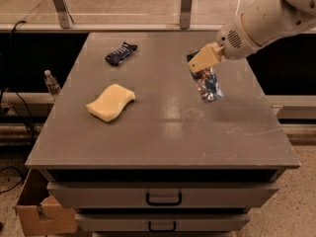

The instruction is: Place redbull can upright

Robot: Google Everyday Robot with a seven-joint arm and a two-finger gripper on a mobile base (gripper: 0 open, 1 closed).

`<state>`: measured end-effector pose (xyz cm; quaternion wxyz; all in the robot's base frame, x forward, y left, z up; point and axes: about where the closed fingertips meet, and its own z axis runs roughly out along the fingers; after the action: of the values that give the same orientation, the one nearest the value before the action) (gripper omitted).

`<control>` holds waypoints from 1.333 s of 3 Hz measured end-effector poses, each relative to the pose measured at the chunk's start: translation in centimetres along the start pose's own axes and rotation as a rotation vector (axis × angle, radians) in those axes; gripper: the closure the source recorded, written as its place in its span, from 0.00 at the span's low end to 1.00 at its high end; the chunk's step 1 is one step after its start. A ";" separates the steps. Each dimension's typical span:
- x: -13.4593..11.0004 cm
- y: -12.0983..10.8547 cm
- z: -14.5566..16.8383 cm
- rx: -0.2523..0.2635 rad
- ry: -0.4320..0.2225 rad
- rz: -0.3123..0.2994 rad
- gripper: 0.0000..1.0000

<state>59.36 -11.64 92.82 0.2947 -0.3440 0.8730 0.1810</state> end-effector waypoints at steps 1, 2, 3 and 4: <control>0.0 -0.6 -0.2 -0.062 -0.111 0.005 1.00; 0.0 -0.4 -0.2 -0.073 -0.120 0.005 1.00; 0.0 -0.4 -0.2 -0.073 -0.119 0.005 1.00; 0.0 -0.3 -0.4 -0.093 -0.159 -0.047 1.00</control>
Offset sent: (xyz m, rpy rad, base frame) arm 0.0032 -0.0046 0.0006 0.1078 -0.0411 0.0212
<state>59.40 -12.09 93.09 0.3508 -0.3621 0.8293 0.2410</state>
